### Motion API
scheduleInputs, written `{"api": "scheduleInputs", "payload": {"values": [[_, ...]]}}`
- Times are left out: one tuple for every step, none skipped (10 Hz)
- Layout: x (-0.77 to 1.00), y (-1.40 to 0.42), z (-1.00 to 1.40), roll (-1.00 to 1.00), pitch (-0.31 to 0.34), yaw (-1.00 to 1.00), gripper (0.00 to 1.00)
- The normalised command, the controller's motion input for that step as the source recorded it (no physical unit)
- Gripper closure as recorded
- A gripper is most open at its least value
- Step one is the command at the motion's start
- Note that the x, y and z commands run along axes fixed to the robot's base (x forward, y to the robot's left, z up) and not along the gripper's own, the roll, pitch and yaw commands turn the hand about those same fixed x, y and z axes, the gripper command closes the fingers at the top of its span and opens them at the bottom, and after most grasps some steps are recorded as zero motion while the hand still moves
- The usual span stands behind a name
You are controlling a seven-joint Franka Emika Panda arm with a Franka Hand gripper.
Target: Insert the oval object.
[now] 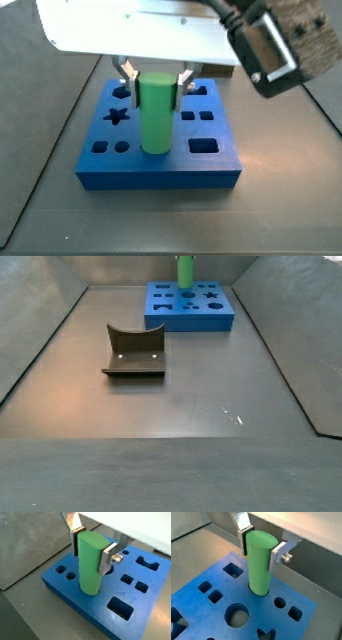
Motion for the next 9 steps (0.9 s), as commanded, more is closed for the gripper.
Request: {"api": "scheduleInputs", "payload": {"values": [[0.05,0.00,-0.21,0.00,0.000,-0.12,1.00],[0.04,0.00,-0.22,0.00,0.000,-0.12,1.00],[0.05,0.00,-0.23,0.00,0.000,-0.12,1.00],[0.02,0.00,-0.24,0.00,0.000,-0.11,1.00],[0.02,0.00,-0.25,0.00,0.000,-0.11,1.00],[0.00,0.00,-0.26,0.00,0.000,-0.10,1.00],[0.00,0.00,-0.17,0.00,0.000,-0.09,1.00],[0.00,0.00,0.00,-0.01,-0.016,0.00,1.00],[0.00,0.00,0.00,0.00,0.000,0.00,1.00]]}}
